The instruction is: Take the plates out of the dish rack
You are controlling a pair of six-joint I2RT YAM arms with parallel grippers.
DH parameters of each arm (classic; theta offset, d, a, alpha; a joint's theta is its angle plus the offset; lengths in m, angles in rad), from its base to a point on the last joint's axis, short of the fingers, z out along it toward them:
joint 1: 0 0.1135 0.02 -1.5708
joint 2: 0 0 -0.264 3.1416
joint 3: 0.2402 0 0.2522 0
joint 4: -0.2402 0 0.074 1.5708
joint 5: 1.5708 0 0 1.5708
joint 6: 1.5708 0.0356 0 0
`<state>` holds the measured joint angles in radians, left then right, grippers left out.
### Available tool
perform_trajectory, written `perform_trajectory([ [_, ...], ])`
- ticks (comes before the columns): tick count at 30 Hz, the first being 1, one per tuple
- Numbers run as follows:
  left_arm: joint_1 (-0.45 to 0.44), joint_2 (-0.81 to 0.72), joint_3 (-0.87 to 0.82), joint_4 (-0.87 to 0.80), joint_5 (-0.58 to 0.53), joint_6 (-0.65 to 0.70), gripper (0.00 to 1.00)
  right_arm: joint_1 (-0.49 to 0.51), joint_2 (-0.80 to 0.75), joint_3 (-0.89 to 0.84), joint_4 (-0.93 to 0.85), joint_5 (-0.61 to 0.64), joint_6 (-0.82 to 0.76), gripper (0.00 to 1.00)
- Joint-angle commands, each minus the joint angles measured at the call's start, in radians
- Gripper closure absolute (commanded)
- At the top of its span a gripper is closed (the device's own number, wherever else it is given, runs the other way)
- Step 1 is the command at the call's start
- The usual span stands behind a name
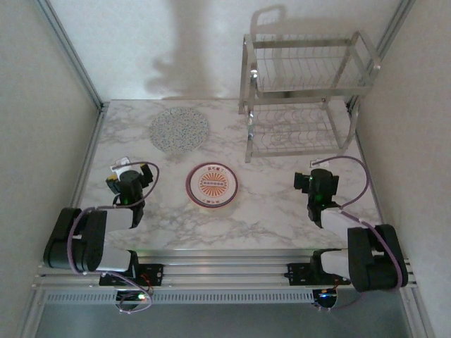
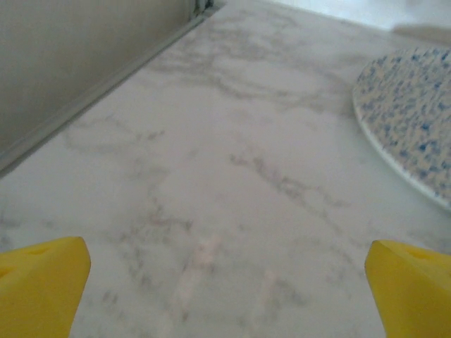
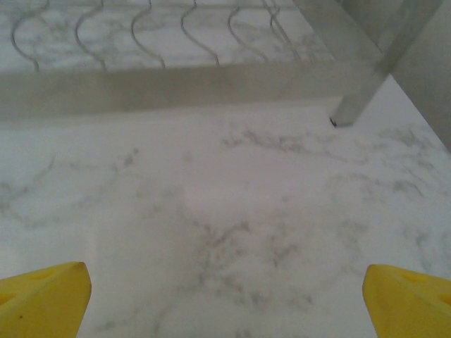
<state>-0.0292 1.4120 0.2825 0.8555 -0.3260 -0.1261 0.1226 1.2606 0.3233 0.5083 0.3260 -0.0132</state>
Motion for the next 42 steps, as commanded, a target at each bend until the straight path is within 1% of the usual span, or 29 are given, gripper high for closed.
perform_trajectory([
  [1, 0.036, 0.057, 0.001, 0.296, 0.091, 0.057, 0.00, -0.026, 0.061, 0.029, 0.176, -0.111, -0.038, 0.01],
  [3, 0.071, 0.103, -0.059, 0.437, 0.152, 0.033, 0.01, -0.037, 0.081, 0.058, 0.139, -0.136, -0.046, 0.01],
  [5, 0.072, 0.137, -0.100, 0.545, 0.167, 0.037, 0.01, -0.040, 0.084, 0.060, 0.132, -0.158, -0.065, 0.01],
  [6, 0.073, 0.123, -0.094, 0.503, 0.161, 0.030, 0.01, -0.041, 0.082, 0.058, 0.131, -0.164, -0.066, 0.01],
  [8, 0.073, 0.130, -0.095, 0.521, 0.159, 0.031, 0.01, -0.051, 0.077, 0.056, 0.131, -0.179, -0.060, 0.01],
  [9, 0.073, 0.123, -0.092, 0.500, 0.161, 0.028, 0.01, -0.063, 0.079, 0.060, 0.124, -0.190, -0.051, 0.01],
  [13, 0.074, 0.126, -0.093, 0.508, 0.162, 0.028, 0.01, -0.095, 0.081, 0.069, 0.105, -0.255, -0.027, 0.01],
  [14, 0.074, 0.126, -0.094, 0.513, 0.161, 0.028, 0.01, -0.095, 0.065, 0.045, 0.143, -0.289, 0.000, 0.01],
  [15, 0.074, 0.126, -0.094, 0.510, 0.161, 0.029, 0.01, -0.094, 0.058, 0.002, 0.236, -0.323, 0.015, 0.01],
  [16, 0.074, 0.125, -0.094, 0.509, 0.162, 0.029, 0.01, -0.085, 0.068, -0.019, 0.303, -0.311, 0.017, 0.01],
  [18, 0.074, 0.125, -0.094, 0.507, 0.159, 0.029, 0.01, -0.081, 0.089, 0.001, 0.285, -0.250, 0.050, 0.01],
  [21, 0.072, 0.125, -0.092, 0.505, 0.159, 0.029, 0.01, -0.073, 0.207, 0.005, 0.404, -0.259, 0.046, 0.01],
  [22, 0.072, 0.124, -0.092, 0.504, 0.159, 0.031, 0.01, -0.064, 0.215, -0.001, 0.416, -0.243, 0.038, 0.01],
  [23, 0.073, 0.124, -0.092, 0.504, 0.159, 0.031, 0.01, -0.055, 0.202, -0.006, 0.411, -0.227, 0.033, 0.01],
  [26, 0.071, 0.125, -0.091, 0.501, 0.157, 0.033, 0.01, -0.032, 0.106, -0.006, 0.310, -0.195, 0.012, 0.01],
  [27, 0.071, 0.124, -0.089, 0.501, 0.159, 0.033, 0.01, -0.034, 0.094, -0.006, 0.300, -0.199, 0.013, 0.01],
  [29, 0.071, 0.124, -0.089, 0.500, 0.158, 0.034, 0.01, -0.045, 0.117, -0.011, 0.335, -0.219, 0.022, 0.01],
  [33, 0.069, 0.124, -0.088, 0.498, 0.156, 0.035, 0.01, -0.047, 0.289, -0.017, 0.521, -0.250, 0.019, 0.01],
  [34, 0.068, 0.124, -0.088, 0.498, 0.156, 0.037, 0.01, -0.049, 0.298, -0.007, 0.505, -0.240, 0.023, 0.01],
  [35, 0.066, 0.125, -0.086, 0.497, 0.155, 0.037, 0.01, -0.050, 0.276, 0.006, 0.442, -0.239, 0.027, 0.01],
  [37, 0.065, 0.125, -0.086, 0.494, 0.153, 0.039, 0.01, -0.052, 0.285, -0.020, 0.514, -0.240, 0.029, 0.01],
  [40, 0.062, 0.126, -0.085, 0.491, 0.151, 0.042, 0.01, -0.090, 0.279, -0.008, 0.479, -0.296, 0.059, 0.01],
  [42, 0.061, 0.126, -0.082, 0.489, 0.150, 0.043, 0.01, -0.095, 0.273, 0.012, 0.432, -0.310, 0.059, 0.01],
])
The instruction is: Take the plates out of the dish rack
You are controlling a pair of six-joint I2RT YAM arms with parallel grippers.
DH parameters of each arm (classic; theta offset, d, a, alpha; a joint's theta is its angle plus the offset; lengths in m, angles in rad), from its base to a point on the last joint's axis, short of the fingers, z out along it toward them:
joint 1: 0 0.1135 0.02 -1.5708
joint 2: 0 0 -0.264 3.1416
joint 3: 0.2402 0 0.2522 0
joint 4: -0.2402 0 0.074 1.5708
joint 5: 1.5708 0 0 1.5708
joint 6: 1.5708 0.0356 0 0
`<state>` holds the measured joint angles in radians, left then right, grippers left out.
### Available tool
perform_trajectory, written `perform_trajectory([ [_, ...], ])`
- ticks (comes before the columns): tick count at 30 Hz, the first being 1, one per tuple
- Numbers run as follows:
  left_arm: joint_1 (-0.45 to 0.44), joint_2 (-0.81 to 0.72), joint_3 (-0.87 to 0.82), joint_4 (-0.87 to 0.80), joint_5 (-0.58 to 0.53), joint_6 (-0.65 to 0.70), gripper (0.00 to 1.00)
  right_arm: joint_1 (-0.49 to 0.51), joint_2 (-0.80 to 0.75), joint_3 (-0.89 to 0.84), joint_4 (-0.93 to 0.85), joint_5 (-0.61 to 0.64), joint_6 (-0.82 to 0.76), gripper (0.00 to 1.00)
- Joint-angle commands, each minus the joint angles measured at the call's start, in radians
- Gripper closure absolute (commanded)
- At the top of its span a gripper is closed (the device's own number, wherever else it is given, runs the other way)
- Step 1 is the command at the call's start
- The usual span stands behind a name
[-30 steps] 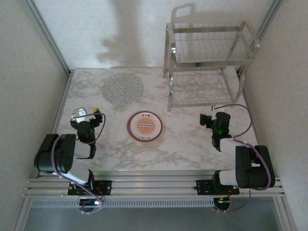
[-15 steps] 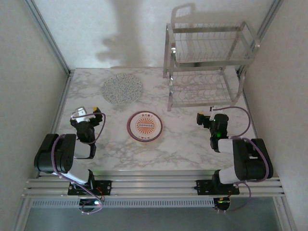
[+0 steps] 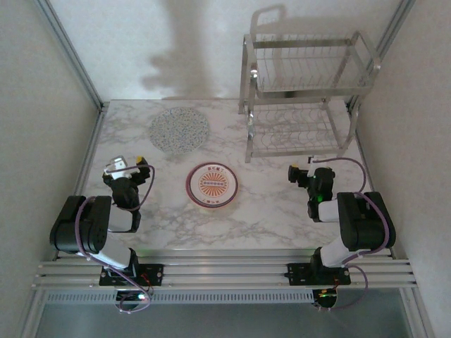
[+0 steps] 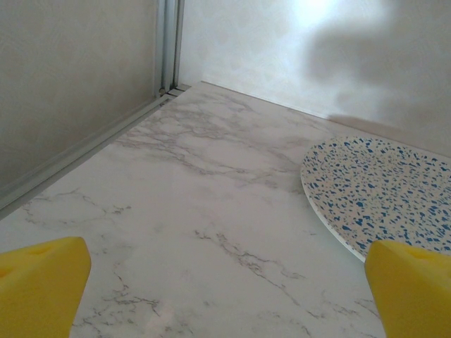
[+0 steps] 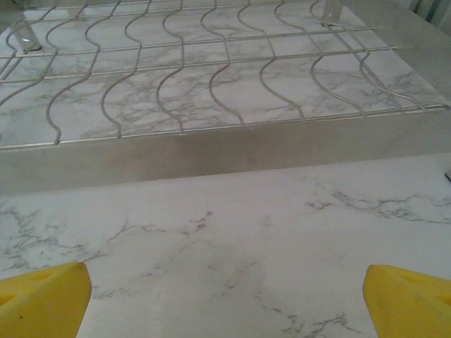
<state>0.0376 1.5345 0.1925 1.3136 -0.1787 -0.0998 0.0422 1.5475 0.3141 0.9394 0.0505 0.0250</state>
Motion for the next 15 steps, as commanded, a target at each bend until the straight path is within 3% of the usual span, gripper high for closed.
perform_trajectory([
  [1, -0.006, 0.004, 0.008, 0.029, 0.000, 0.018, 0.01, -0.015, -0.009, 0.020, 0.010, -0.037, 0.021, 0.01],
  [7, -0.008, 0.003, 0.010, 0.029, -0.002, 0.020, 0.01, 0.008, -0.009, 0.058, -0.060, 0.048, 0.021, 0.01],
  [15, -0.012, 0.004, 0.010, 0.032, -0.004, 0.026, 0.01, 0.016, -0.006, 0.065, -0.071, 0.063, 0.020, 0.01],
])
